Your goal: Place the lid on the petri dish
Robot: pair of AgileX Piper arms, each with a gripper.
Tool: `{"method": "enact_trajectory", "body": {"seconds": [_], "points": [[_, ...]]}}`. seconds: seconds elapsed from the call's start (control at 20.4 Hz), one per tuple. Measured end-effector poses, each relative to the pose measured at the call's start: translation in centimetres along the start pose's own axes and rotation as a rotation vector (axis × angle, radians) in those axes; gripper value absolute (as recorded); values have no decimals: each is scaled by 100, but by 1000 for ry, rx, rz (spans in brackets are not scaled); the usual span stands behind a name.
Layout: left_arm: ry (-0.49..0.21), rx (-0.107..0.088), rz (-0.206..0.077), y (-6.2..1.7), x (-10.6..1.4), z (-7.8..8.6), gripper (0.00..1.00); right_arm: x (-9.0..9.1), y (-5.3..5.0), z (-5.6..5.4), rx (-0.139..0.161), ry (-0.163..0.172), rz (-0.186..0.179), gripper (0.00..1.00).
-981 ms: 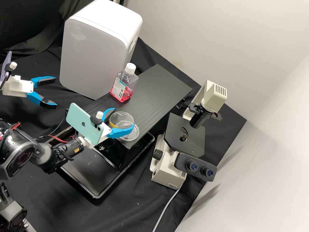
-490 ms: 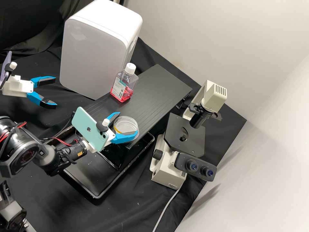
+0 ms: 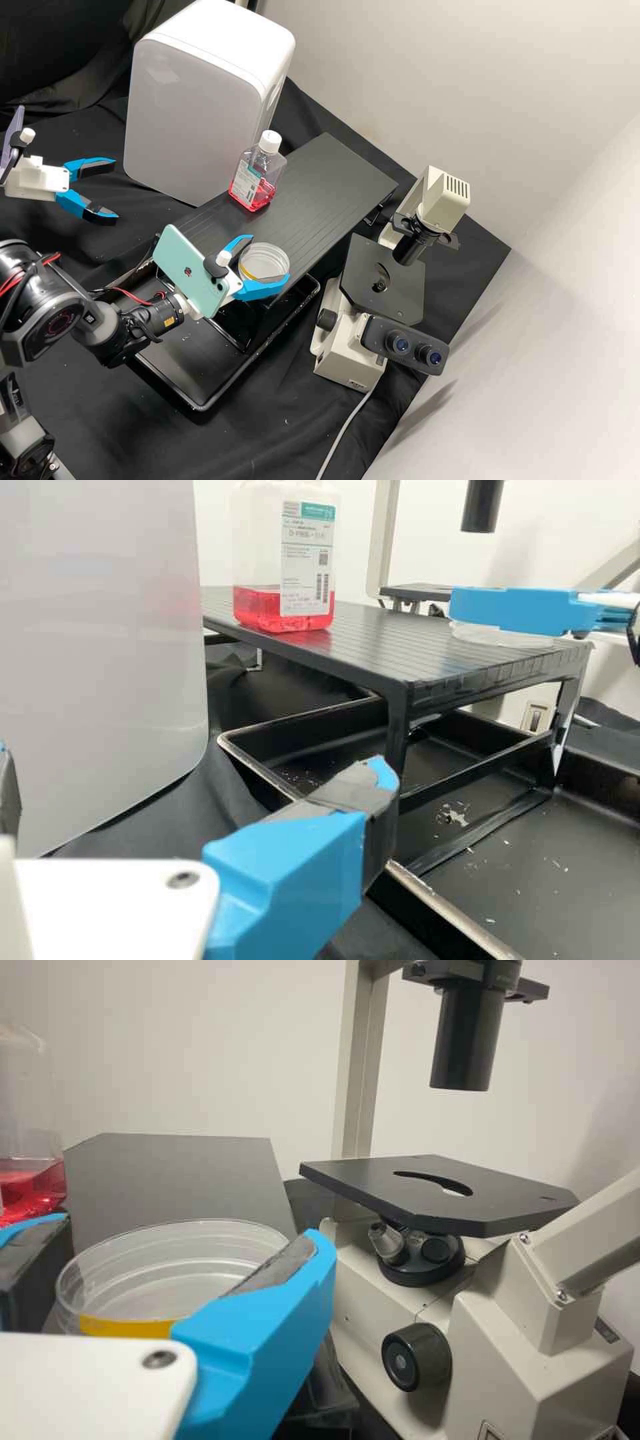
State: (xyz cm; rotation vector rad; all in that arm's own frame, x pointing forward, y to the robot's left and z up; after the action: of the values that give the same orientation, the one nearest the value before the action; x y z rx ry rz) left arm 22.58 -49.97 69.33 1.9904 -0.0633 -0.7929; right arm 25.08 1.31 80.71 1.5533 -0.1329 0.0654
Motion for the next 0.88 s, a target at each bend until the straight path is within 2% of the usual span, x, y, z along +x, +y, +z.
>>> {"method": "enact_trajectory", "body": {"seconds": [0.15, 0.2, 0.88], "points": [[0, 0, 0, 0, 0, 0, 100, 8, -16, 27, 11, -4, -11, 0], [0, 0, 0, 0, 0, 0, 100, 11, -22, 35, 18, -7, -13, 100], [0, 0, 0, 0, 0, 0, 100, 14, -37, 49, 23, -13, -19, 100]]}}
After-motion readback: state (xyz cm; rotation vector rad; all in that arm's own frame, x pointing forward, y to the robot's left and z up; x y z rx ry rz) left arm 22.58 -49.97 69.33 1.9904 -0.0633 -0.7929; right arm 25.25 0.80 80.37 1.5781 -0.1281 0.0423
